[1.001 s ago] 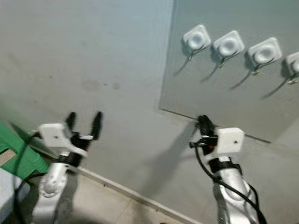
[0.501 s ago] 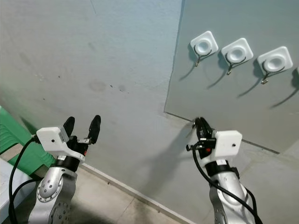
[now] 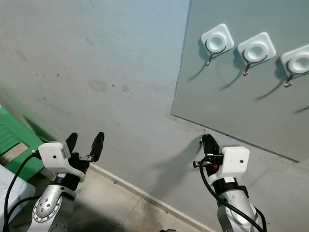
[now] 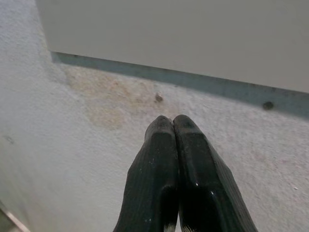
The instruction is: Hang keys on a hook
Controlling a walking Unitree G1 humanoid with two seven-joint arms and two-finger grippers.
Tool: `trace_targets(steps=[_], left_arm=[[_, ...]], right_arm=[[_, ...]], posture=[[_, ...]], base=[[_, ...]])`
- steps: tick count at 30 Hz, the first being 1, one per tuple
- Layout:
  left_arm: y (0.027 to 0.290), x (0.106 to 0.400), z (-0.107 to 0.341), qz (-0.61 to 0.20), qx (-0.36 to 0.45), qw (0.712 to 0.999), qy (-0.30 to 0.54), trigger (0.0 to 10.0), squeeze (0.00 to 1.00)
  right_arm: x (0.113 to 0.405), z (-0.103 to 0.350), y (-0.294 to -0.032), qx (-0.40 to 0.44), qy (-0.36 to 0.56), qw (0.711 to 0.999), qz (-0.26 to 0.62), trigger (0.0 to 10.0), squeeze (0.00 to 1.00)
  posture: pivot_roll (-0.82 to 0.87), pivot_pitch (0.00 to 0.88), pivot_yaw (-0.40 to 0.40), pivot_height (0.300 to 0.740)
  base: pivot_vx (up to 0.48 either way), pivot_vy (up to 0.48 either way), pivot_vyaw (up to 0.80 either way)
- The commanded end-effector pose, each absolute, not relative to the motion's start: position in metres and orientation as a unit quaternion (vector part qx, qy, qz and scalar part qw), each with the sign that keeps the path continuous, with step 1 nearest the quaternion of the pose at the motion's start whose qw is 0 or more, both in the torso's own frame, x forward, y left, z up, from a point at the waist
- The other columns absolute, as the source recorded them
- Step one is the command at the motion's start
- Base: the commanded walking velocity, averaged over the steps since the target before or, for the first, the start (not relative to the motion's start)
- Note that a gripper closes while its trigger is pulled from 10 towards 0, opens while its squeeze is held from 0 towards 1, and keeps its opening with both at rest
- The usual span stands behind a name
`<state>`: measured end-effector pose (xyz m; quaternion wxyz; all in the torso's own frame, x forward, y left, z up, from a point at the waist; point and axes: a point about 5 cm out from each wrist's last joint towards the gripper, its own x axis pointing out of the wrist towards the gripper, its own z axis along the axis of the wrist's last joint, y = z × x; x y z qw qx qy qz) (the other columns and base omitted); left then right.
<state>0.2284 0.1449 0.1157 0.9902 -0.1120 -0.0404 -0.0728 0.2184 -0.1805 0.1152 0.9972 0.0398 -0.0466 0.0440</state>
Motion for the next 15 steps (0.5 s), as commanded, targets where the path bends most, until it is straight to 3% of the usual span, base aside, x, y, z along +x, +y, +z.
trace_targets(steps=[1, 15], left_arm=[[0.1448, 0.2267, 0.1187, -0.075, -0.115, 0.990, -0.043, 10.0, 0.00], [0.1440, 0.2274, 0.1198, -0.074, -0.121, 0.989, -0.039, 10.0, 0.00]], right_arm=[[0.2172, 0.1205, -0.1805, 0.040, -0.053, 0.997, 0.045, 10.0, 0.00], [0.2156, 0.1200, -0.1793, 0.041, -0.047, 0.997, 0.045, 10.0, 0.00]], posture=[[-0.04, 0.140, -0.027, 0.721], [-0.04, 0.142, -0.028, 0.721]], base=[[-0.247, 0.000, 0.00], [-0.252, 0.000, 0.00]])
